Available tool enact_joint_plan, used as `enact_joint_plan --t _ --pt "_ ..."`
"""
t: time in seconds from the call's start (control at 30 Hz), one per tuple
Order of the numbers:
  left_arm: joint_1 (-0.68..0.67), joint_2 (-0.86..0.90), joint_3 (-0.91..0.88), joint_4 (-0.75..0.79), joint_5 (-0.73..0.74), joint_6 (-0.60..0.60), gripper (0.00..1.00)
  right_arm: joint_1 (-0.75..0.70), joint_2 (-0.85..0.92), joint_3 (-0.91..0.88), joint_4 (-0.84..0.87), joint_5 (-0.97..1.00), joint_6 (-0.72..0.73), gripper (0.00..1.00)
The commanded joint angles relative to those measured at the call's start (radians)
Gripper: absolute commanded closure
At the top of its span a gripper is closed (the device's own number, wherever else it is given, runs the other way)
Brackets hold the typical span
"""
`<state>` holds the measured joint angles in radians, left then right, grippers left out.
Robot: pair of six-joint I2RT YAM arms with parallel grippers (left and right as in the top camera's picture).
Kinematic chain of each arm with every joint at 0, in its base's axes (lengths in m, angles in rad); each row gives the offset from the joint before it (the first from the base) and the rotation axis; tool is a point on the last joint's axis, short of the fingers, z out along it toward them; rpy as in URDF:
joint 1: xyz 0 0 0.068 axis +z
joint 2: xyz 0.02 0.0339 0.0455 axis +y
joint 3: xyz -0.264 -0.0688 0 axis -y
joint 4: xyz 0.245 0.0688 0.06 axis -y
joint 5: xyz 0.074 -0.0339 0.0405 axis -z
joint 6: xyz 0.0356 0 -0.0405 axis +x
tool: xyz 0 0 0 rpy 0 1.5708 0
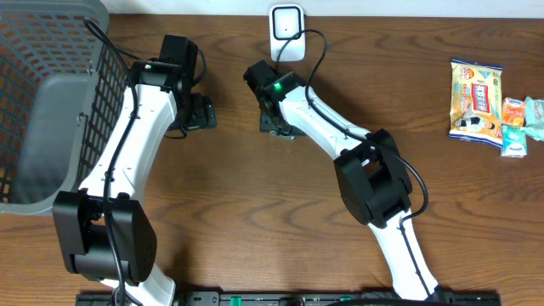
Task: Scan the item barcode
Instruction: 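Lift the Zam-Buk tin toward the white scanner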
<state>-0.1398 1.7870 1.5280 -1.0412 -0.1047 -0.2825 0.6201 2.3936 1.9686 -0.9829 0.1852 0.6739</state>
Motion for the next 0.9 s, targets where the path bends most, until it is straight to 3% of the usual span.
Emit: enact_joint_plan --t 0.0,0.17,0.27,0.33,0.4,0.63,0.87 --pt "0.001 -0.002 -0.002 -0.005 -0.013 0.009 0.02 -0.001 -0.035 0.003 -0.006 -0.077 -0.275 0.31" --pt "0.001 -0.002 -0.002 -0.005 -0.013 0.009 0.02 -0.012 -0.064 0.003 -0.031 -0.083 -0.583 0.29" --pt "0.001 -0.002 -0.002 -0.005 -0.012 0.009 0.02 -0.026 -0.092 0.003 -0.06 -0.048 -0.794 0.21" --pt "0.001 -0.002 -0.002 -0.005 -0.012 0.009 0.02 -0.04 -0.124 0.01 -0.082 0.037 -0.821 0.14" --pt "0.001 -0.002 -0.002 -0.005 -0.012 0.009 0.02 -0.054 -0.164 0.01 -0.087 0.039 -0.798 0.01" --pt "0.001 -0.002 -0.002 -0.005 -0.013 0.009 0.02 -0.083 -0.261 0.01 -0.067 -0.267 -0.599 0.01" --pt "0.001 -0.002 -0.002 -0.005 -0.013 0.009 0.02 -0.075 -0.22 -0.004 -0.056 -0.288 -0.193 0.01"
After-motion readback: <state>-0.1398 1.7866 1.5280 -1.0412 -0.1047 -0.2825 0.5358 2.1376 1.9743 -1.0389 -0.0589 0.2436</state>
